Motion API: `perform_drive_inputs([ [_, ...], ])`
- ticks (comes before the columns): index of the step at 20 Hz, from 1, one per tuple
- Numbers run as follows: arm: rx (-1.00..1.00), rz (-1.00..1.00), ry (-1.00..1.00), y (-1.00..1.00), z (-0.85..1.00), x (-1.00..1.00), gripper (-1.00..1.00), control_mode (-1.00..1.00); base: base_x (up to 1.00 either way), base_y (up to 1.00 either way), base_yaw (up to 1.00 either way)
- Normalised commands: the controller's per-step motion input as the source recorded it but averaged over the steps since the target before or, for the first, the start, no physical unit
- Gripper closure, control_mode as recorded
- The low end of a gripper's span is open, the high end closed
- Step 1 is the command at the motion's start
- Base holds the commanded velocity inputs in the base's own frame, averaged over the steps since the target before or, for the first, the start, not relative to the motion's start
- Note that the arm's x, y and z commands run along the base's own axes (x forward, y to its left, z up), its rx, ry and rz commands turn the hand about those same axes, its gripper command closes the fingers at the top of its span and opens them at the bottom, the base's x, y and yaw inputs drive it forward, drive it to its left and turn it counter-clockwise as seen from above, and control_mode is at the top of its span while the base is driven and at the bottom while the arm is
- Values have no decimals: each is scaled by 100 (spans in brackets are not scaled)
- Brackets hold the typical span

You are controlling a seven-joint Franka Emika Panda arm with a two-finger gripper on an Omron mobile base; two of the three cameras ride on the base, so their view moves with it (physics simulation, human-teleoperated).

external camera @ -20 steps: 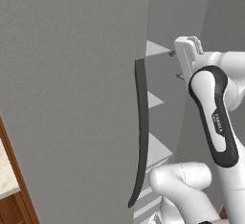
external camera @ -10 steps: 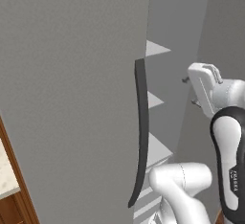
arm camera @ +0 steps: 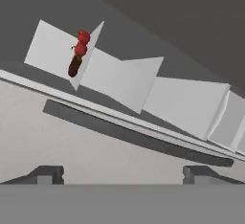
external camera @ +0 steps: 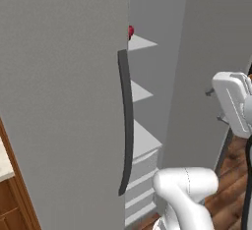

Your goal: Take the sweet potato and bell pepper from the second highest rack and move them to the highest rack where the cucumber and bell pepper are located, to maximize freezer space. Close the freezer door after rearranging.

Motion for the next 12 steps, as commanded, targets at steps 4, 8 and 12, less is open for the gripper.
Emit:
perform_drive_inputs([
  [4, 0, 0, 0, 0, 0, 0, -100, 100, -93, -79, 0],
  [8, 0, 0, 0, 0, 0, 0, -100, 100, -53, -100, 1],
  [12, 0, 0, 0, 0, 0, 0, -100, 100, -4, -94, 15],
])
